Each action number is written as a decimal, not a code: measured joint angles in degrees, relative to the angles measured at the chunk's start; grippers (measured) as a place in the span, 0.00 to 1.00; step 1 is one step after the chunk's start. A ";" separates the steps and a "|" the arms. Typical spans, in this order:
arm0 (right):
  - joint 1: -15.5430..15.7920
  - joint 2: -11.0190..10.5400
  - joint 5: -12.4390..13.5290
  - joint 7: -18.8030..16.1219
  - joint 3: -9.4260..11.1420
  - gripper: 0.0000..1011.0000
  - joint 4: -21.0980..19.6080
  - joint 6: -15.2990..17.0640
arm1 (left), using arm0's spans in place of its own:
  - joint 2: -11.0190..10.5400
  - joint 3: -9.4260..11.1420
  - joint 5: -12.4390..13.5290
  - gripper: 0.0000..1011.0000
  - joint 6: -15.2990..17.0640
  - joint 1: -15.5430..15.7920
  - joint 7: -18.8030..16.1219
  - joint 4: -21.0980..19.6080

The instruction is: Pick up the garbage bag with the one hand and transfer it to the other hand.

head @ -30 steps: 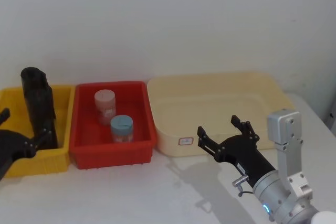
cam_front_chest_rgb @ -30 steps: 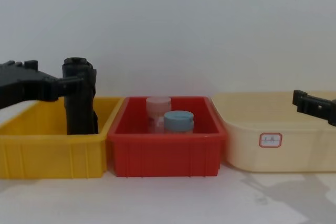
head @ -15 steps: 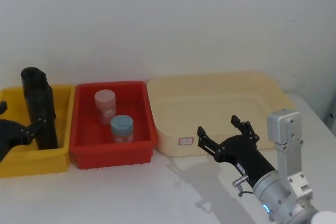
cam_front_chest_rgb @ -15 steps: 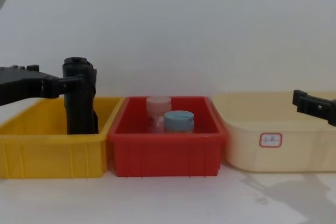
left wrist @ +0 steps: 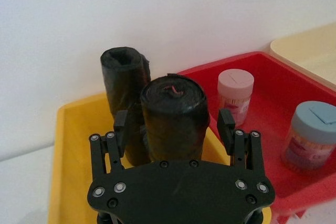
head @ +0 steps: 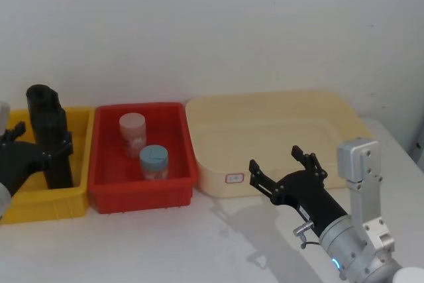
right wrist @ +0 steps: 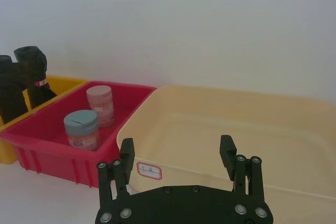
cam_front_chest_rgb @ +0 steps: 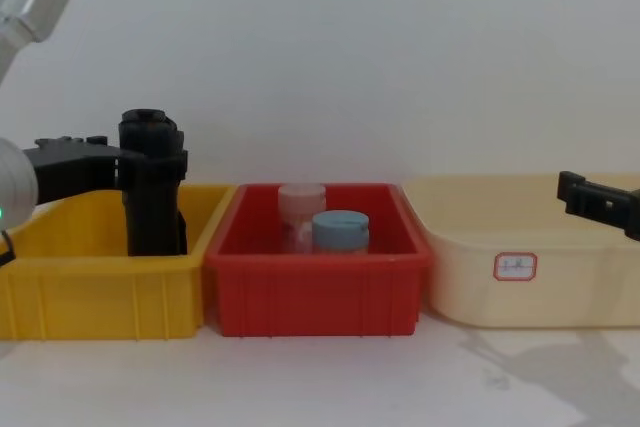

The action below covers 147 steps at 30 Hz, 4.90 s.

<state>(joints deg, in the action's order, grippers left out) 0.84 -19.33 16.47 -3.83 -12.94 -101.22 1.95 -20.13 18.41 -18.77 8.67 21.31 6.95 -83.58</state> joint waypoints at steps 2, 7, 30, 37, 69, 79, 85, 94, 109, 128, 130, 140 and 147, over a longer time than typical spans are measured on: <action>0.00 0.00 0.00 0.00 0.00 0.99 0.00 0.00 | 0.31 0.21 0.17 0.99 -0.13 0.60 0.20 0.93; 0.00 0.00 0.00 0.00 0.00 0.99 0.00 0.00 | 1.17 0.68 0.57 0.96 -0.37 2.19 0.69 3.07; -0.05 0.00 0.00 -0.06 0.01 0.99 0.00 -0.01 | 2.52 1.40 1.22 0.54 -0.74 4.65 1.48 6.39; -1.01 -0.52 0.63 -2.17 0.19 0.99 -0.32 -0.20 | 2.14 1.31 1.30 0.54 -0.59 4.44 2.11 5.07; -12.94 -7.10 6.67 -22.17 -4.48 0.99 -0.19 3.33 | 0.99 1.63 -4.86 0.54 1.15 9.24 14.68 -6.93; -14.68 -7.82 6.78 -24.34 -6.76 0.99 0.56 3.49 | 2.53 2.38 -9.14 0.54 2.93 9.03 17.01 -7.57; -15.75 -7.63 6.17 -24.39 -7.86 0.99 1.53 3.12 | 3.18 2.74 -10.80 0.54 3.72 8.87 17.69 -7.58; -17.28 -7.09 4.88 -23.58 -9.37 0.99 3.57 2.52 | 3.97 3.50 -12.84 0.54 5.03 8.98 18.40 -7.38; -19.54 -5.55 2.80 -22.41 -11.02 0.99 8.31 1.03 | 5.13 4.87 -14.89 0.54 6.58 10.57 19.09 -6.01; -24.11 -1.62 0.65 -21.34 -11.50 0.99 15.75 -0.86 | 6.21 6.21 -17.27 0.54 8.30 12.45 19.76 -3.46; -24.50 -1.19 0.63 -21.33 -11.54 0.99 16.27 -0.87 | 6.28 6.34 -17.44 0.54 8.32 12.58 19.79 -3.12; -25.60 0.35 1.23 -21.64 -11.82 0.97 17.60 -0.35 | 6.45 6.77 -17.94 0.54 8.18 12.96 19.85 -1.98; -25.97 0.85 1.62 -21.89 -11.94 0.83 18.00 -0.04 | 6.49 6.93 -18.13 0.54 7.98 13.10 19.86 -1.49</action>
<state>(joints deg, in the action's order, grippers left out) -25.13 -18.48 18.09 -25.71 -24.88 -83.22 1.91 -13.65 25.34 -36.90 16.66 34.41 26.82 -85.08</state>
